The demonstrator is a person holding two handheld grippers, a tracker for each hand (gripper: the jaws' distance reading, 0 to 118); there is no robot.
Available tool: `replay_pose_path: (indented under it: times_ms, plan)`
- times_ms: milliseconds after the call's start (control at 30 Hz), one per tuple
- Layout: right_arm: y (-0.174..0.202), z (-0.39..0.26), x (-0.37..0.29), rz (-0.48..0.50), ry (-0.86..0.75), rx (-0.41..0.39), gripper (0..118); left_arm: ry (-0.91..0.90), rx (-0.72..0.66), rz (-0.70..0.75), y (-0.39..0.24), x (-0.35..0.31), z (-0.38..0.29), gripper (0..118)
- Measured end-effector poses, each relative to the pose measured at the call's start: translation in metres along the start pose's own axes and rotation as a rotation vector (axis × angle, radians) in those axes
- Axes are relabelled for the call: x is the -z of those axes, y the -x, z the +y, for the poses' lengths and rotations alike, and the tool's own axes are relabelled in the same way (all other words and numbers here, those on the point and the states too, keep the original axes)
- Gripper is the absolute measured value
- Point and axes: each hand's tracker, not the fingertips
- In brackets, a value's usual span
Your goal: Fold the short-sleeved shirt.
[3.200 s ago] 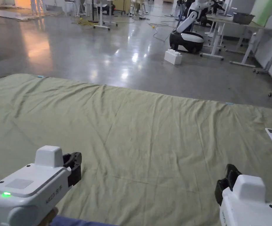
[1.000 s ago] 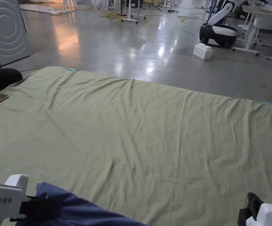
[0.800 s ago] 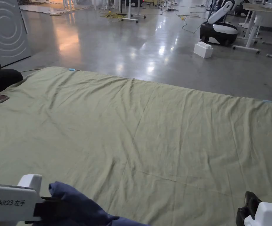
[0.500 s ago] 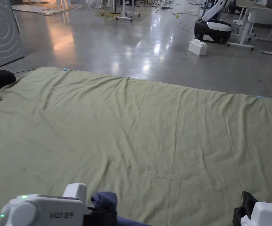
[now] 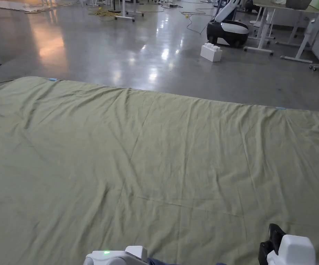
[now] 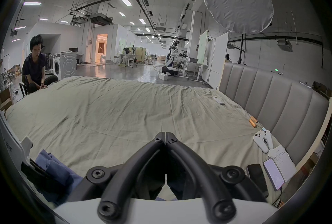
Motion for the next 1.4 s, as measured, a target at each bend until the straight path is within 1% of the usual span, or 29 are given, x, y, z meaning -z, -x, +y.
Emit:
replay_pose_path:
  times_ms: [67, 100, 133, 200, 233, 333, 467, 567, 600, 633, 700, 733, 833, 900, 933, 1033, 1100, 1167, 1233, 1267, 1300, 1400]
  plan:
    - [0.000, -0.001, 0.000, 0.000, 0.004, 0.001, 0, -0.005, -0.006, -0.004, 0.002, -0.001, 0.001, 14]
    - [0.001, -0.001, 0.001, 0.000, 0.005, 0.001, 0, -0.005, -0.012, -0.021, 0.003, -0.004, 0.001, 18]
    - [0.001, -0.002, 0.001, 0.001, 0.008, 0.001, 0, -0.006, -0.024, -0.049, 0.006, -0.007, 0.002, 31]
    - [0.002, -0.003, 0.002, 0.005, 0.010, 0.001, 0, -0.034, -0.058, -0.122, 0.013, -0.018, 0.005, 59]
    - [0.002, -0.004, 0.002, 0.006, 0.010, 0.001, 0, -0.055, -0.061, -0.129, 0.014, -0.026, 0.006, 66]
    - [0.004, -0.003, 0.001, 0.013, 0.010, -0.002, 0, -0.146, -0.024, -0.126, 0.019, -0.055, 0.012, 66]
    - [0.004, -0.001, -0.001, 0.016, 0.007, -0.002, 0, -0.216, -0.027, -0.123, 0.031, -0.088, 0.014, 66]
    - [0.004, 0.000, -0.001, 0.020, 0.007, 0.000, 0, -0.246, 0.013, -0.043, 0.032, -0.094, 0.009, 64]
    - [0.004, -0.001, -0.001, 0.021, 0.007, 0.001, 0, -0.232, 0.019, -0.023, 0.032, -0.090, 0.008, 59]
    - [0.005, -0.002, -0.001, 0.023, 0.007, 0.001, 0, -0.188, 0.019, -0.009, 0.032, -0.081, 0.006, 47]
    - [0.005, -0.002, -0.001, 0.027, 0.010, 0.000, 0, -0.131, 0.031, -0.014, 0.028, -0.065, 0.003, 28]
    - [0.006, -0.002, -0.001, 0.028, 0.011, 0.001, 0, -0.114, 0.038, -0.014, 0.025, -0.057, 0.001, 26]
    - [0.006, -0.003, -0.001, 0.030, 0.015, 0.003, 0, -0.011, 0.079, 0.022, 0.009, -0.027, -0.005, 24]
    - [0.006, -0.003, -0.003, 0.028, 0.014, -0.001, 0, 0.038, 0.104, 0.013, -0.001, -0.011, -0.010, 22]
    - [0.005, -0.004, -0.003, 0.027, 0.014, -0.003, 0, 0.036, 0.090, -0.003, -0.004, -0.007, -0.011, 22]
    - [0.003, -0.005, -0.006, 0.024, 0.014, -0.002, 0, 0.015, 0.022, -0.123, -0.010, -0.005, -0.011, 22]
    - [0.001, -0.006, -0.007, 0.022, 0.015, -0.002, 0, -0.007, -0.041, -0.231, -0.013, -0.004, -0.011, 22]
    - [0.001, -0.007, -0.008, 0.022, 0.017, -0.005, 0, -0.028, -0.076, -0.271, -0.018, 0.000, -0.011, 22]
    - [0.000, -0.008, -0.008, 0.020, 0.020, -0.006, 0, -0.022, -0.046, -0.239, -0.023, 0.009, -0.012, 22]
    - [0.000, -0.009, -0.008, 0.020, 0.021, -0.004, 0, -0.013, -0.034, -0.196, -0.025, 0.017, -0.013, 22]
    - [-0.001, -0.009, -0.008, 0.019, 0.022, -0.003, 0, 0.002, -0.042, -0.173, -0.026, 0.023, -0.015, 22]
    - [-0.002, -0.011, -0.008, 0.015, 0.027, 0.004, 0, -0.011, -0.052, -0.168, -0.026, 0.029, -0.018, 22]
